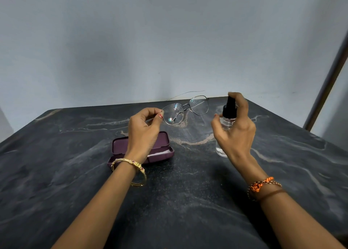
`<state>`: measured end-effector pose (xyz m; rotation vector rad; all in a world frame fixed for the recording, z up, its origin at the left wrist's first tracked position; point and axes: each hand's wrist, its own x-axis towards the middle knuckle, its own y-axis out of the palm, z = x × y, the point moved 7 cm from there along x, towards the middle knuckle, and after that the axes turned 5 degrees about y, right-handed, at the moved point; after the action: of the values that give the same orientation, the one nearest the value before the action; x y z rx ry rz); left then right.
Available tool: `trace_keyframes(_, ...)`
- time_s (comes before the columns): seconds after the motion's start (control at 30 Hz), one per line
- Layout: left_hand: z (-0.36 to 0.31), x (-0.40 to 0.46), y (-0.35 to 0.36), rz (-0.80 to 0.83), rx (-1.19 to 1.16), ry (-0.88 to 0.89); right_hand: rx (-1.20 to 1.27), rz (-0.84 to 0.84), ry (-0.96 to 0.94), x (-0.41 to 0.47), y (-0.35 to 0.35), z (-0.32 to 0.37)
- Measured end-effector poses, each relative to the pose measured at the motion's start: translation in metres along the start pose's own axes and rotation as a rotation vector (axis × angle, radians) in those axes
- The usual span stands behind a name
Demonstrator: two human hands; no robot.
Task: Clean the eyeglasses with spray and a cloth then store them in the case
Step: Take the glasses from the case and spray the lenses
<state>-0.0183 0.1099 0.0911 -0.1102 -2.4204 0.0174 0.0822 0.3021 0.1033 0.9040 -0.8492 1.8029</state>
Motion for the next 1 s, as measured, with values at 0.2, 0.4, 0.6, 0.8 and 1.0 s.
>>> trace_keyframes(0.2, 0.001, 0.000, -0.001, -0.018, -0.009, -0.009, -0.016, -0.006, 0.178, -0.002, 0.002, -0.022)
trace_keyframes(0.4, 0.006, -0.001, -0.001, -0.040, -0.089, -0.060, -0.023, 0.044, 0.253, -0.005, 0.010, -0.040)
trace_keyframes(0.6, 0.011, -0.002, -0.003, -0.060, -0.137, -0.135, -0.014, 0.092, 0.293, -0.007, 0.017, -0.050)
trace_keyframes(0.8, 0.010, -0.003, -0.002, -0.065, -0.178, -0.169, -0.072, 0.094, 0.281, -0.006, 0.018, -0.051)
trace_keyframes(1.0, 0.011, -0.004, -0.001, -0.069, -0.162, -0.166, -0.108, 0.161, 0.266, -0.008, 0.023, -0.054)
